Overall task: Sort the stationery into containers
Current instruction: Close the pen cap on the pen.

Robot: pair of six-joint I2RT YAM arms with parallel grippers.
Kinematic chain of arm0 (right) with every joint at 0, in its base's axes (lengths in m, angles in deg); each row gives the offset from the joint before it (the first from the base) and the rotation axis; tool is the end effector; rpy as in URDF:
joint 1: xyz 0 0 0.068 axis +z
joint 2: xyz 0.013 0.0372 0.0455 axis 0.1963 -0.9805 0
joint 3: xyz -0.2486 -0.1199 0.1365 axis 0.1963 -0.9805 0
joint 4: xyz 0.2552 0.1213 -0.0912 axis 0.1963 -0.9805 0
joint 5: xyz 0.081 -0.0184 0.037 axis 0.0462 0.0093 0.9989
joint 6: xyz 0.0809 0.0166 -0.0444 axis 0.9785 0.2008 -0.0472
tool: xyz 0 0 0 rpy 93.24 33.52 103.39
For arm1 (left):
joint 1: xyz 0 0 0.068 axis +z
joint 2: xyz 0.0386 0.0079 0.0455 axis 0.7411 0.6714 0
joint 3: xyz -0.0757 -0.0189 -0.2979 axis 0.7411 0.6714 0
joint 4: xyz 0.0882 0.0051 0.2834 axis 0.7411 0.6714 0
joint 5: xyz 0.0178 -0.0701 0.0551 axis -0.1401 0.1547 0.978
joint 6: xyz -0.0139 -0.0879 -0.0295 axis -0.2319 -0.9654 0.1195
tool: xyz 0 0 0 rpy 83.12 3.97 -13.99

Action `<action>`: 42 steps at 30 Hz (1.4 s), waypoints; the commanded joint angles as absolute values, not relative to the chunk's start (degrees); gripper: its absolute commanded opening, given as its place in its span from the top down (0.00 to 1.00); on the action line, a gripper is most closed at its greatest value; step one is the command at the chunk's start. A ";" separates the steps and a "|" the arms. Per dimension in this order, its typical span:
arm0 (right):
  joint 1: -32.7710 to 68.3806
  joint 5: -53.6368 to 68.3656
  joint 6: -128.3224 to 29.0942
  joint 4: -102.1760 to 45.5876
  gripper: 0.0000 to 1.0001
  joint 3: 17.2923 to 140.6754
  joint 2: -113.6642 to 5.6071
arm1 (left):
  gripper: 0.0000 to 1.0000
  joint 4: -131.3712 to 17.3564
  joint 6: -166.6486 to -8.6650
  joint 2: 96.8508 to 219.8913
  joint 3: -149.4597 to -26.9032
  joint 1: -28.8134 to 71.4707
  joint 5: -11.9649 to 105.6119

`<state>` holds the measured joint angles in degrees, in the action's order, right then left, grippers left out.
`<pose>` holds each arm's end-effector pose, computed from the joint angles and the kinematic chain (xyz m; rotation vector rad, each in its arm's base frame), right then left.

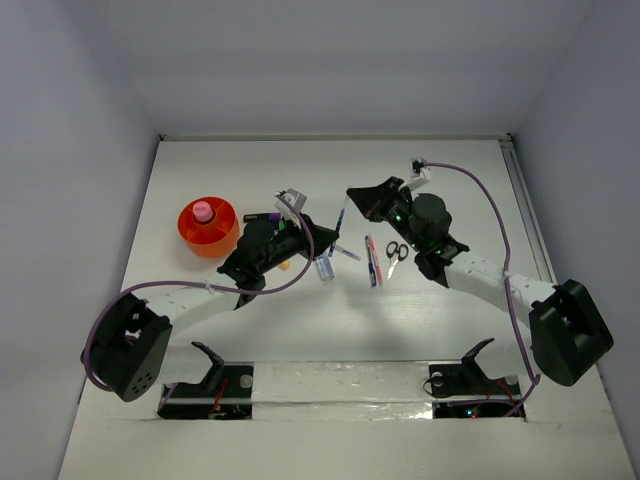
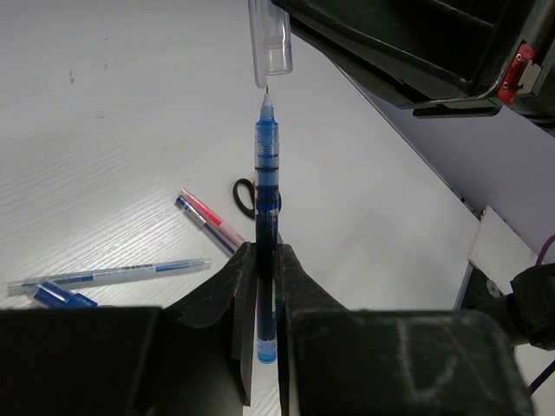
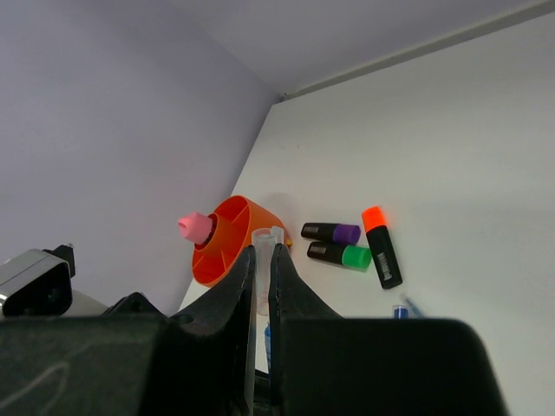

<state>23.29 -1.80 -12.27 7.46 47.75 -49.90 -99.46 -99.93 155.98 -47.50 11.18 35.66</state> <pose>0.3149 0.2146 0.3118 0.1577 1.6175 1.0625 0.2538 -0.2238 0.2663 0.4649 1.5572 -1.0859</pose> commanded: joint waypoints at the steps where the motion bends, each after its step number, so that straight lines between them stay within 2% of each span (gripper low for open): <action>1: 23.83 -1.68 -13.19 9.65 1.00 49.14 -49.94 | 1.00 -101.75 -99.19 154.51 -48.09 11.18 35.83; 20: 25.50 -1.51 -13.80 10.62 1.00 48.61 -52.14 | 1.00 -101.75 -99.10 154.86 -48.01 11.18 36.45; 34: 32.35 -12.40 -19.51 13.43 1.00 44.92 -50.99 | 1.00 -102.19 -100.51 153.37 -47.04 11.18 38.56; 42: 33.41 -13.11 -22.32 10.99 1.00 44.92 -50.20 | 1.00 -100.79 -99.81 152.49 -47.12 11.18 39.70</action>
